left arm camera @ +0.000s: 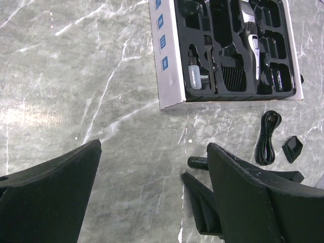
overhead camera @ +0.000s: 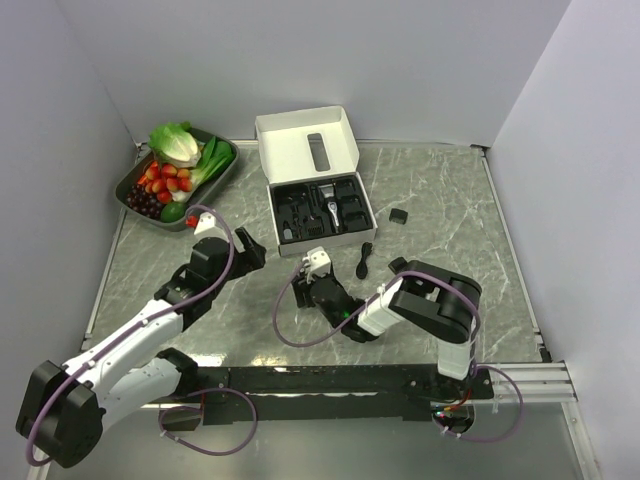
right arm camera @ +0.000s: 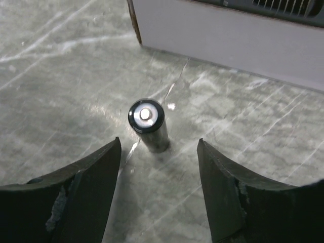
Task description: Sort the hair-cutting tools
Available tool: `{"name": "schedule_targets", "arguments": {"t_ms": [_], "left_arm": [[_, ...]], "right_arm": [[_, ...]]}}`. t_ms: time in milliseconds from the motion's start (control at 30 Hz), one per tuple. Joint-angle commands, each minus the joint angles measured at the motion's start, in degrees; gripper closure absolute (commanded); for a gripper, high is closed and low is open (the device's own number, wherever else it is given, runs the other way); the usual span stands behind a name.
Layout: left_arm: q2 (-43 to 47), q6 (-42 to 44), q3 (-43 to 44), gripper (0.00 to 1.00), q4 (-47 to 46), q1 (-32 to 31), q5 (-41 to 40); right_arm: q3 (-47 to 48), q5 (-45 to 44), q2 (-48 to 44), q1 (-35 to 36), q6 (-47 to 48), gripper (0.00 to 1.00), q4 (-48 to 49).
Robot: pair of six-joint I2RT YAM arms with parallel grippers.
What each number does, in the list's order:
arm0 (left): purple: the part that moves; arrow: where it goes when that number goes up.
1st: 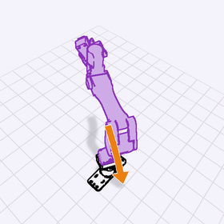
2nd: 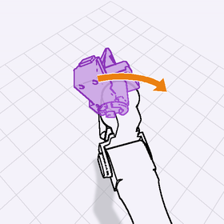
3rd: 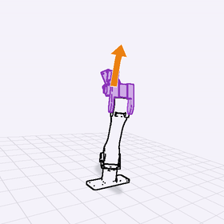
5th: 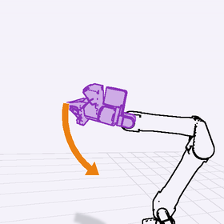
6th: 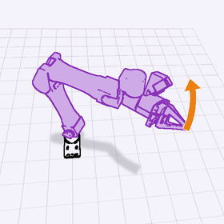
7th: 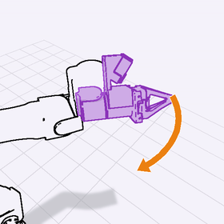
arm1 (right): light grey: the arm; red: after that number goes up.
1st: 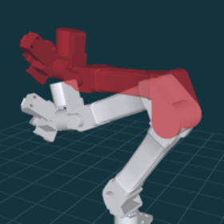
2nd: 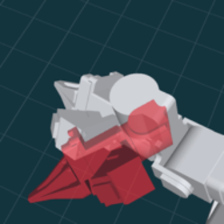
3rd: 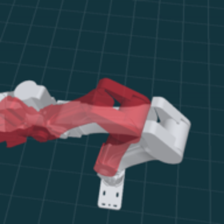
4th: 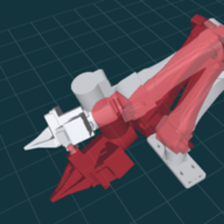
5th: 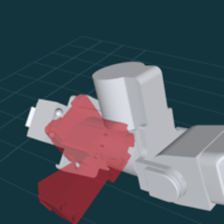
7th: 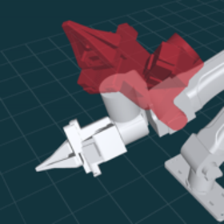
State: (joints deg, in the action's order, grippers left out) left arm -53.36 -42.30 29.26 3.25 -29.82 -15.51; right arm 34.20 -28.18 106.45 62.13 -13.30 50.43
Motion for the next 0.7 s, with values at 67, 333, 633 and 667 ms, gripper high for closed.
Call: {"name": "schedule_targets", "arguments": {"t_ms": [67,333,633,667], "left_arm": [[-0.07,1.52,-0.16,0.09,-2.19,-0.32,-0.49],[-0.51,1.79,-0.25,0.09,-2.45,-0.32,-0.66],[-1.92,2.05,-0.51,0.1,-2.81,-0.41,-0.93],[-2.01,2.14,-0.52,0.1,-2.81,-0.41,-1.02]], "right_arm": [[-0.8,-2.58,1.91,0.36,2.58,0.35,10.9],[-0.97,-1.7,4.64,0.27,4.25,0.46,16.45],[-2.46,-2.67,3.86,0.27,8.37,0.89,20.06],[-2.47,-2.75,3.07,0.36,8.55,0.91,19.27]]}}
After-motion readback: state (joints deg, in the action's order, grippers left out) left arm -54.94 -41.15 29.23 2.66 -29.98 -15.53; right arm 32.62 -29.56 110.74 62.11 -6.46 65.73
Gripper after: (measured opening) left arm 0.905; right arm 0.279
